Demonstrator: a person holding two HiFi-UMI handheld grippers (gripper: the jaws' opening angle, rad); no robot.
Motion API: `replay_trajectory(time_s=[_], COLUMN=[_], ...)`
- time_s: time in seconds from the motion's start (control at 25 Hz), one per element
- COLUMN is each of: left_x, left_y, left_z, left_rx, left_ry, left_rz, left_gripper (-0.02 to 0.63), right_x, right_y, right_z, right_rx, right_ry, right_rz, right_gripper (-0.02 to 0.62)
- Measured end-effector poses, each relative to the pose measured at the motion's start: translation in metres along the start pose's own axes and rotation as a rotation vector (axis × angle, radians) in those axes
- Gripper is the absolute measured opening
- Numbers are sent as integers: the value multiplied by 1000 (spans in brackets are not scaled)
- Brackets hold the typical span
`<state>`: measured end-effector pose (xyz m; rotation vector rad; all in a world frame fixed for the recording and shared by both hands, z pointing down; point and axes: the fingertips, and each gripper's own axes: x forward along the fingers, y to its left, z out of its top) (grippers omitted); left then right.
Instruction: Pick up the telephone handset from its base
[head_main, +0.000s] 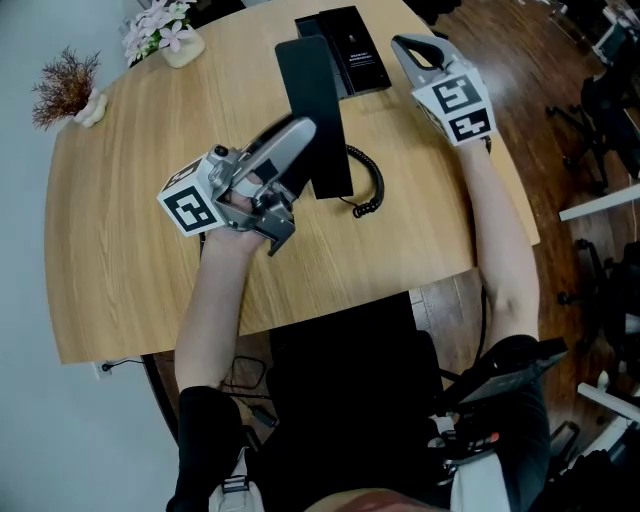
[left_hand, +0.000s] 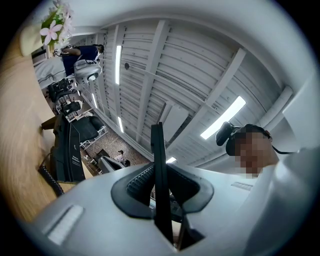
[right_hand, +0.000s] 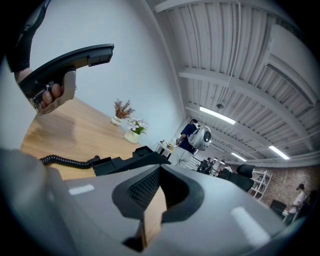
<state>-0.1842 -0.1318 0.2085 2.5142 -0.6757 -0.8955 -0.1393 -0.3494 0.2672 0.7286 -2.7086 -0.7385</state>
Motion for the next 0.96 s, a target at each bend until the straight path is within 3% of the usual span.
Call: replay_trajectory(time_s=[0.2, 0.96], left_x=[4, 5], left_y=[-3, -6], left_z=[-5, -4], left_rx=[-52, -40], left_ry=[5, 9], left_rz=[-34, -31], left_gripper=[80, 81], right_x=[-6, 0], right_y=[-1, -2], right_z=[-8, 9], right_rx=[11, 11], right_ry=[35, 12], right_rz=[-9, -17], right_gripper=[3, 3])
